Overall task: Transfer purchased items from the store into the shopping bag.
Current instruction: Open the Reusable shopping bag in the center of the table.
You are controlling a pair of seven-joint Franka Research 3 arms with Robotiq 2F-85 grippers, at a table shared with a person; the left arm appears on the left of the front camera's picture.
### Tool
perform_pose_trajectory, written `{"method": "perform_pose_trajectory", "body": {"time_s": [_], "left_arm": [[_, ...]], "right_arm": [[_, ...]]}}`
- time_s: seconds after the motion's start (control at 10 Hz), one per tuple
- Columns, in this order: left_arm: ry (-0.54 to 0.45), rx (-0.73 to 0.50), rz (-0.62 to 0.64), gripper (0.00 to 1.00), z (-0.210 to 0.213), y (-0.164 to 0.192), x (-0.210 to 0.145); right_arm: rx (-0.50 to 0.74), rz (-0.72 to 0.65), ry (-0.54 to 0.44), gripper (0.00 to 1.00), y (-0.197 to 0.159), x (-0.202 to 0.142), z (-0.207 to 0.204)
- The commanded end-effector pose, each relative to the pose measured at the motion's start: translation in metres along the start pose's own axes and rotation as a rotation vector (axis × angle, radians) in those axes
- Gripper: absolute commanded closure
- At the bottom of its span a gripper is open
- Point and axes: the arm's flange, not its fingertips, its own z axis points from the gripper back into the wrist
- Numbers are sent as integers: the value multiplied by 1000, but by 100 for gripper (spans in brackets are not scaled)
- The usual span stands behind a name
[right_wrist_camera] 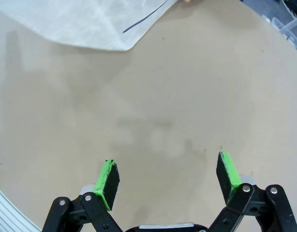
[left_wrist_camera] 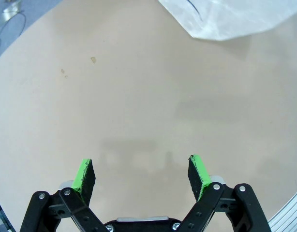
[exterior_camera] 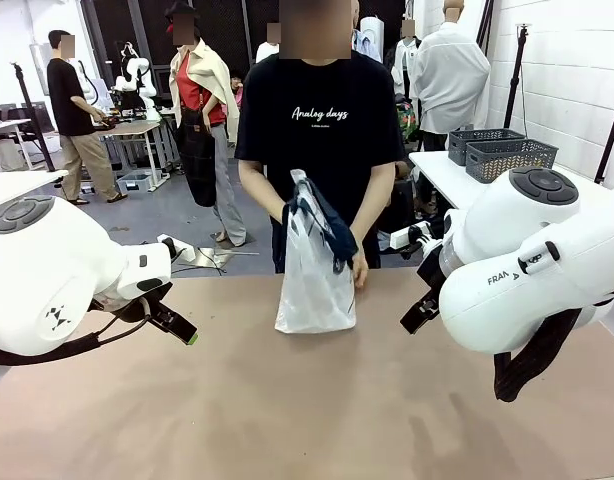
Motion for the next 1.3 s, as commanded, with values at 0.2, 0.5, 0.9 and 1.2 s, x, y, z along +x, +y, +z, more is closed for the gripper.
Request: {"method": "perform_pose_trajectory", "body": {"time_s": [0.2,0.5,0.9,1.2], "left_arm": [[0,1,2,0,0,1,0],[0,1,2,0,0,1,0],[0,1,2,0,0,1,0],[0,0,0,0,0,0,0]], "right_arm": [[0,0,0,0,0,0,0],[0,0,0,0,0,0,0],[0,0,0,0,0,0,0],[0,0,0,0,0,0,0]]}}
